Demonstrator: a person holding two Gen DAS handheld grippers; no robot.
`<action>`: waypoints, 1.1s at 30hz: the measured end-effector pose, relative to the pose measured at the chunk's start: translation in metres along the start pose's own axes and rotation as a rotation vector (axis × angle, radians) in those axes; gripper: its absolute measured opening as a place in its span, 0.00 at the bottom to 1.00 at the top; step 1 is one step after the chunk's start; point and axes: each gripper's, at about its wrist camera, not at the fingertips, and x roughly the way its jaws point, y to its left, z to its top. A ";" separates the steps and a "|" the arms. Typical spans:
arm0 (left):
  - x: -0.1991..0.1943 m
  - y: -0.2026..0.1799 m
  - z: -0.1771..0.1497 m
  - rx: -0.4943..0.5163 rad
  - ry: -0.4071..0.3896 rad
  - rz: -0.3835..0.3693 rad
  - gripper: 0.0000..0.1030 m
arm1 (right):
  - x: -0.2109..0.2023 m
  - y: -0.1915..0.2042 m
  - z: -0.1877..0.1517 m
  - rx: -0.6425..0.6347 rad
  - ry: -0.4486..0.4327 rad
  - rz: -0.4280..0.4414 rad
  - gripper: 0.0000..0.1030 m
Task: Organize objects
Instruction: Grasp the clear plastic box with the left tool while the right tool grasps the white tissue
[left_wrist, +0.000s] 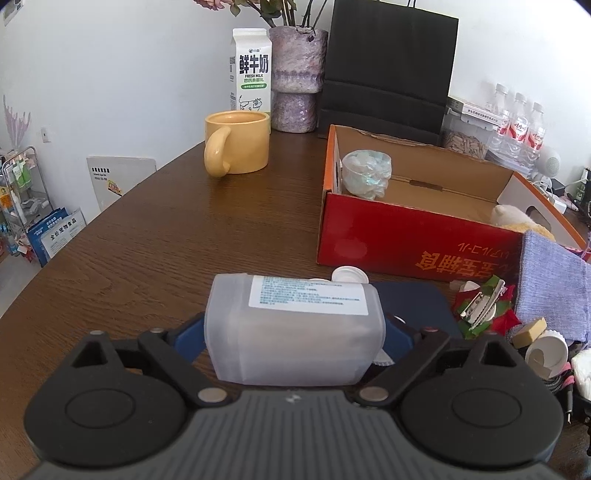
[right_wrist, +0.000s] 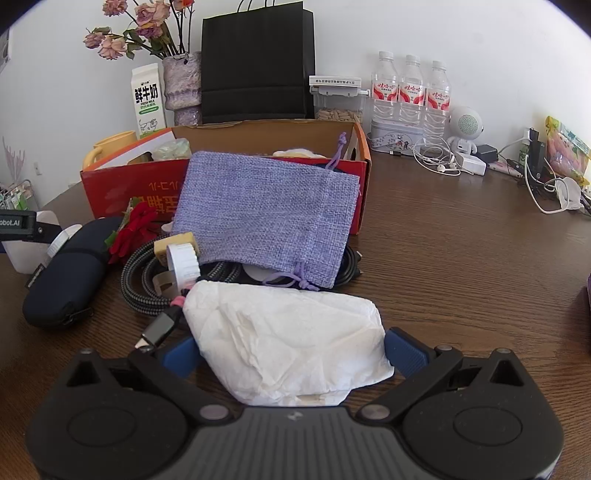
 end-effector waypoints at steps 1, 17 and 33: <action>0.000 0.000 0.000 0.003 0.001 -0.002 0.82 | 0.000 0.000 0.000 0.000 0.000 0.000 1.00; -0.015 0.008 -0.005 -0.002 -0.015 -0.018 0.82 | -0.009 0.002 -0.006 -0.011 -0.013 0.003 0.94; -0.028 0.014 -0.011 -0.001 -0.023 -0.031 0.82 | -0.028 0.002 -0.014 -0.009 -0.043 0.021 0.46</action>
